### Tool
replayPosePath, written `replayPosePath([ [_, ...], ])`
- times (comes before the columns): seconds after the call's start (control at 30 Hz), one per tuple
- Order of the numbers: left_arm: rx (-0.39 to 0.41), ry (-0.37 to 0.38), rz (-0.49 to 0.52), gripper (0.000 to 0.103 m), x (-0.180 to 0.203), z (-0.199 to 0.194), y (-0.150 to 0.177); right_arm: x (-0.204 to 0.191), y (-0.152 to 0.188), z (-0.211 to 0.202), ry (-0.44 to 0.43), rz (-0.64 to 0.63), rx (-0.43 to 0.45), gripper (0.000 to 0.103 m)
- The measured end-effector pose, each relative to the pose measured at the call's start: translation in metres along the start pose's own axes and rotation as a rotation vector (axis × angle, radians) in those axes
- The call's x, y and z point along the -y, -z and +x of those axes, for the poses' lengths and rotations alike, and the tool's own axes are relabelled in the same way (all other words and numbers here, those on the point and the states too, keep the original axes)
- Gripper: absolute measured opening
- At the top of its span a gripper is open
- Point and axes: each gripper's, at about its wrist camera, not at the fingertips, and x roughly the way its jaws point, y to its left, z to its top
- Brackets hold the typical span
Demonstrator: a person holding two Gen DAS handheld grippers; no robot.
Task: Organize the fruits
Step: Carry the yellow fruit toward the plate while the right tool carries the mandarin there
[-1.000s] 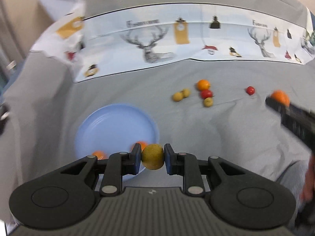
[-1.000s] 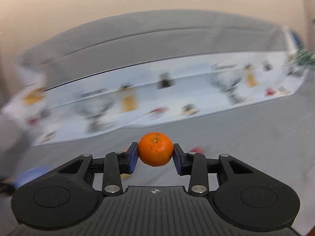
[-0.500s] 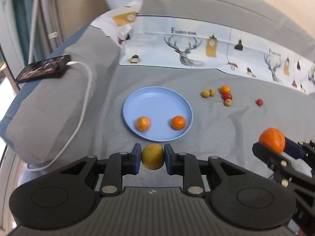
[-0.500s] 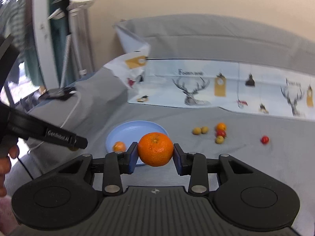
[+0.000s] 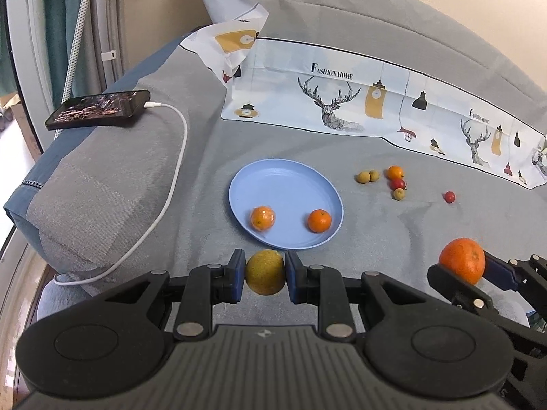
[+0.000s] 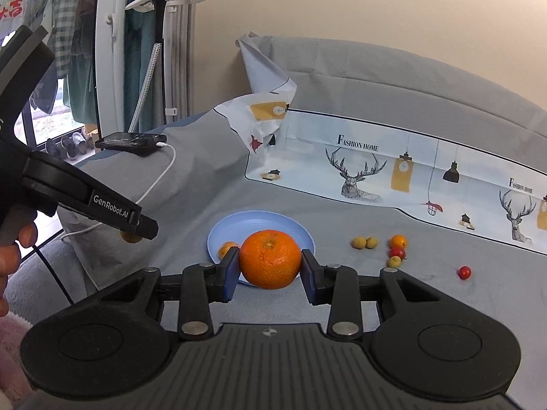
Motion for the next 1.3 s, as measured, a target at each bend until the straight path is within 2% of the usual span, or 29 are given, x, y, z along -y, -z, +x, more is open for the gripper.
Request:
replayPosePath([
  [0.53,-0.030,-0.020,0.005,0.027,0.000,0.019,-0.002,0.003,0.003,0.016,-0.002,0.020,-0.046,0.039],
  [0.87,-0.084,-0.076,0.024,0.027,0.003,0.045,-0.020,0.018,-0.003,0.033,0.030,0.054,-0.071,0.039],
  [1.03,-0.107,-0.087,0.032,0.027,0.007,0.061,-0.030,0.029,-0.004,0.051,0.030,0.107,-0.105,0.039],
  [1.3,-0.136,-0.093,0.031,0.027,0.012,0.094,-0.048,0.033,-0.007,0.090,0.019,0.107,-0.134,0.039],
])
